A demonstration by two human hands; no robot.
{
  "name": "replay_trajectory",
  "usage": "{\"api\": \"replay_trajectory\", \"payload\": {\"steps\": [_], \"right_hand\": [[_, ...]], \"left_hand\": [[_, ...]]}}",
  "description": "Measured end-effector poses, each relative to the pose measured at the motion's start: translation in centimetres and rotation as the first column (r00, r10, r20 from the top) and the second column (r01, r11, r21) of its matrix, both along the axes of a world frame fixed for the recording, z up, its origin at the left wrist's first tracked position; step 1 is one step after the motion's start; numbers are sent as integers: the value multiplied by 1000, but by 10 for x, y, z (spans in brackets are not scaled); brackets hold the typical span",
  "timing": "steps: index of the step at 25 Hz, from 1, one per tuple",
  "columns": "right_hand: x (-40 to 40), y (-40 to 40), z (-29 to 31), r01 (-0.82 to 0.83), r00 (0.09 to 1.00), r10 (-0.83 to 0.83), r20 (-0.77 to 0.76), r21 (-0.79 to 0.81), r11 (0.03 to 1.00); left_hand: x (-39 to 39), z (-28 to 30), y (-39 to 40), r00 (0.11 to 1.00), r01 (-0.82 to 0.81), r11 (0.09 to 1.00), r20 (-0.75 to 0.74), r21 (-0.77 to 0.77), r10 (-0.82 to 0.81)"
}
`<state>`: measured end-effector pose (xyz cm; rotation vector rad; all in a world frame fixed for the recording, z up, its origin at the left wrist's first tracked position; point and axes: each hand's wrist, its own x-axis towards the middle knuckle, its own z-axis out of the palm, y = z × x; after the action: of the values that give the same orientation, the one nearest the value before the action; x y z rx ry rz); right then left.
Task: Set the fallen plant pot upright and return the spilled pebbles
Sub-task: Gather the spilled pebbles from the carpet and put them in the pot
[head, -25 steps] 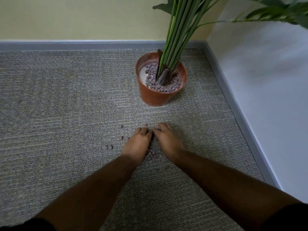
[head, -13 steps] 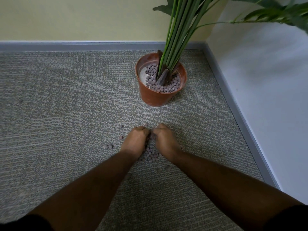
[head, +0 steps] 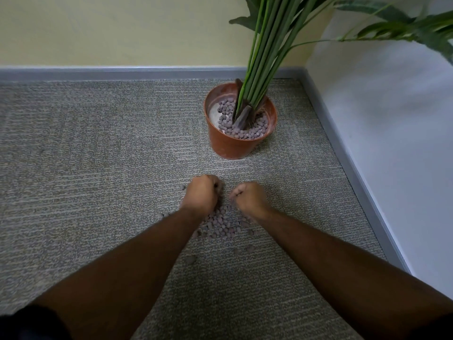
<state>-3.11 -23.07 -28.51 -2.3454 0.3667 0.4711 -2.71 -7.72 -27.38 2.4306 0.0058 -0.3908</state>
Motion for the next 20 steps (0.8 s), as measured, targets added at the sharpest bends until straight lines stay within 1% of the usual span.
{"api": "replay_trajectory", "payload": {"steps": [2,3,4,5,6,7,9,10,11,12,13,15,16,18,19,20], "right_hand": [[7,1,12,193,978,-177,-109,156,969],[10,2,21,261,961,-227,-158,239,935],[14,3,31,301,949,-250,-194,312,901],[19,4,41,328,940,-262,-218,374,867],[24,5,53,348,934,-271,-231,428,834],[30,6,64,360,931,-278,-236,475,803],[44,10,87,353,936,-279,-216,554,754],[51,12,98,337,941,-277,-193,585,738],[59,13,107,323,945,-281,-167,607,726],[66,15,116,312,947,-289,-140,622,718],[74,16,123,301,947,-301,-111,629,717],[88,21,131,291,939,-341,-40,619,729],[96,25,131,295,928,-372,2,606,739],[109,32,127,300,897,-427,113,553,777],[113,35,122,289,885,-426,188,498,818],[116,37,116,262,877,-393,276,410,874]], "left_hand": [[8,7,-1,993,-80,993,-87,-82,73],[11,9,-1,976,-166,975,-166,-146,141],[15,13,-1,939,-279,935,-267,-220,217],[18,18,-1,884,-394,873,-380,-287,274],[22,22,0,830,-482,807,-472,-340,297],[25,27,2,800,-527,762,-520,-376,297],[33,37,4,783,-573,703,-535,-421,317],[38,44,5,789,-586,673,-507,-451,347],[44,50,5,806,-584,658,-440,-475,397],[52,55,6,830,-558,675,-322,-483,455],[60,61,6,851,-513,716,-175,-473,494],[77,75,6,854,-430,786,84,-443,514],[86,82,5,845,-397,809,172,-433,507],[103,93,0,838,-343,851,280,-398,469],[111,96,-3,839,-322,870,313,-374,445],[118,98,-6,843,-302,888,337,-347,419]]}}
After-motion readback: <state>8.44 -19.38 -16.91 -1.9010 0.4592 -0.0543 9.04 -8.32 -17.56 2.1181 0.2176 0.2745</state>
